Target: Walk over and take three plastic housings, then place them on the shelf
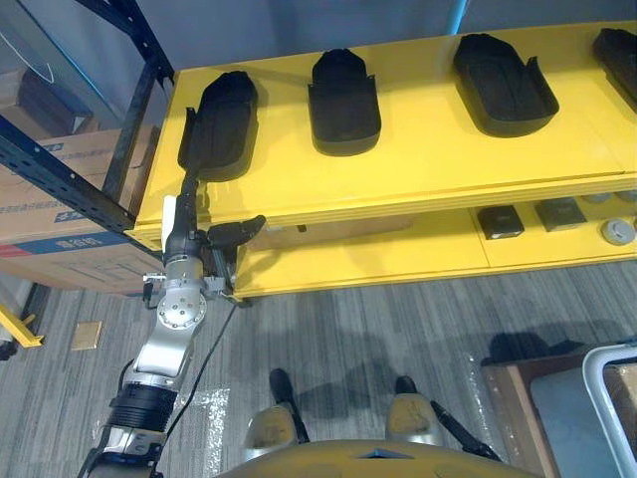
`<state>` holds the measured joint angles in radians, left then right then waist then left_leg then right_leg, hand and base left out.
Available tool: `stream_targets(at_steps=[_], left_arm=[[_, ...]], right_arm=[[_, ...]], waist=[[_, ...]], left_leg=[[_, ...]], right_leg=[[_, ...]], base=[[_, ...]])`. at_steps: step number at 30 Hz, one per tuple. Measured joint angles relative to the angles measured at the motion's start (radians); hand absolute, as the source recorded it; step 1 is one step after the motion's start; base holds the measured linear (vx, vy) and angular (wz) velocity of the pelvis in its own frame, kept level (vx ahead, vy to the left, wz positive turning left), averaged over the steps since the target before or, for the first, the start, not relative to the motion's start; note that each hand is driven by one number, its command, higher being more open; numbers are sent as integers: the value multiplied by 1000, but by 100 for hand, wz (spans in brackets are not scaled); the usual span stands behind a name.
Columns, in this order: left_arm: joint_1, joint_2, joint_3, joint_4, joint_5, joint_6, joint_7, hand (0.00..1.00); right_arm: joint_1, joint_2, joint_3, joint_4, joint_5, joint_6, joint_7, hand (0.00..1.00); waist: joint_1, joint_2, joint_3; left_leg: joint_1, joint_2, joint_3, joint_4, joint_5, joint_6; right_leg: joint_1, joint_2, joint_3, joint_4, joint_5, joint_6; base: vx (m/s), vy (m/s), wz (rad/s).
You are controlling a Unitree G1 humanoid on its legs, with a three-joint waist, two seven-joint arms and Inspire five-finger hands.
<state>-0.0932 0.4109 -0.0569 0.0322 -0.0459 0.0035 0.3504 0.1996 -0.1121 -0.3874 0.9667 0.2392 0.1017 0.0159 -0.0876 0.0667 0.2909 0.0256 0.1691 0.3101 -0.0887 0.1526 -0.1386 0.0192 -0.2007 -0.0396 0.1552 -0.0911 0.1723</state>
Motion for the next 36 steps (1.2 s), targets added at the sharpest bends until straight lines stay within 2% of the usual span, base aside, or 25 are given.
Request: stream_targets(at_steps=[7, 27, 32, 36], left_arm=[[-40, 0, 18, 25, -31, 0, 11, 100], [-110, 0, 38, 48, -67, 2, 20, 100], [-108, 0, 38, 48, -68, 2, 19, 100], [-45, -10, 29, -26, -67, 1, 16, 100]], right_arm=[[0, 11, 8, -1, 0, 2, 4, 100], [1, 11, 27, -23, 0, 19, 6, 100], [1, 12, 25, -23, 0, 17, 5, 100], [1, 18, 19, -22, 1, 16, 1, 100]], waist=[[0, -27, -1], [0, -33, 0], [3, -33, 0], [2, -32, 1]], left_leg=[[2, 2, 12, 0, -1, 0], [0, 14, 29, 0, -3, -2], [1, 14, 29, 2, -4, -2], [8, 13, 23, 3, -3, -2]], right_leg=[[-4, 1, 9, 0, 2, 3], [-17, 13, 22, 1, 4, 1], [-15, 13, 21, 1, 4, 1], [-4, 13, 16, -1, 2, -2]], base=[[-2, -2, -2], [0, -2, -1], [0, 0, 0], [2, -1, 2]])
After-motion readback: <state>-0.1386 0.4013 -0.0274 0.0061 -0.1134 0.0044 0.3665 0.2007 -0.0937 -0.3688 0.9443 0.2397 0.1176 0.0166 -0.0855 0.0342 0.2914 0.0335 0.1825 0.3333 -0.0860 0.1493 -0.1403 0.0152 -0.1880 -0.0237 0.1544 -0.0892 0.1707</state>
